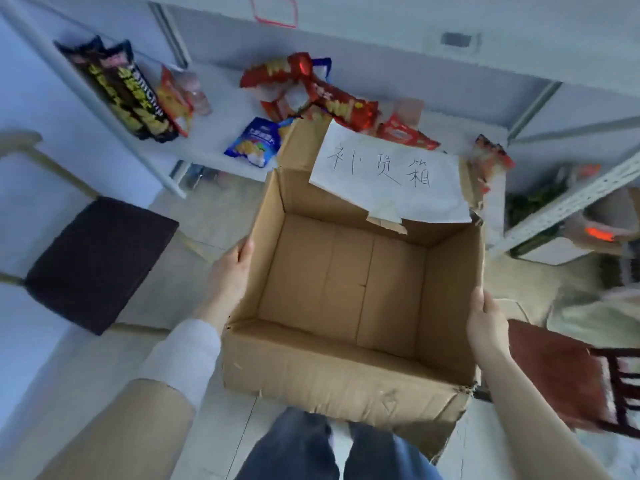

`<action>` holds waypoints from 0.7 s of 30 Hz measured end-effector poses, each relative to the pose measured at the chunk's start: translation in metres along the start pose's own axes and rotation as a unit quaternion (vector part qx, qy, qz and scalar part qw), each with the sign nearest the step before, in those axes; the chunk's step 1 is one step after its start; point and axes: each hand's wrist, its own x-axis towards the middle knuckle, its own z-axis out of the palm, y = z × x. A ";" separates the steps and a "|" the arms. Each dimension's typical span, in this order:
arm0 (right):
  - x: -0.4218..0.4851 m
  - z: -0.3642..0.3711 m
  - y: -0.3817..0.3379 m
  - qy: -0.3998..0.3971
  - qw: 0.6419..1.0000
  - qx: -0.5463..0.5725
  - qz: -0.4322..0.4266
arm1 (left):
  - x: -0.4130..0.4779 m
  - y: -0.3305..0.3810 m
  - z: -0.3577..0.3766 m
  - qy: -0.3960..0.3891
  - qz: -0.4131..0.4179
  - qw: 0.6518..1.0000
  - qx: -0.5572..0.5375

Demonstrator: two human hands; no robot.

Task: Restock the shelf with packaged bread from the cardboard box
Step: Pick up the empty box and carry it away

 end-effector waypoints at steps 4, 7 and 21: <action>-0.018 0.078 -0.083 -0.064 0.993 -0.047 -0.088 | 0.009 -0.061 -0.085 0.077 -0.051 0.996 -0.010; -0.026 0.132 -0.142 -0.105 0.982 -0.078 -0.136 | 0.025 -0.100 -0.129 0.139 -0.105 0.983 -0.049; -0.050 0.397 -0.411 -0.285 0.869 -0.158 -0.373 | 0.118 -0.212 -0.263 0.367 -0.263 0.866 -0.217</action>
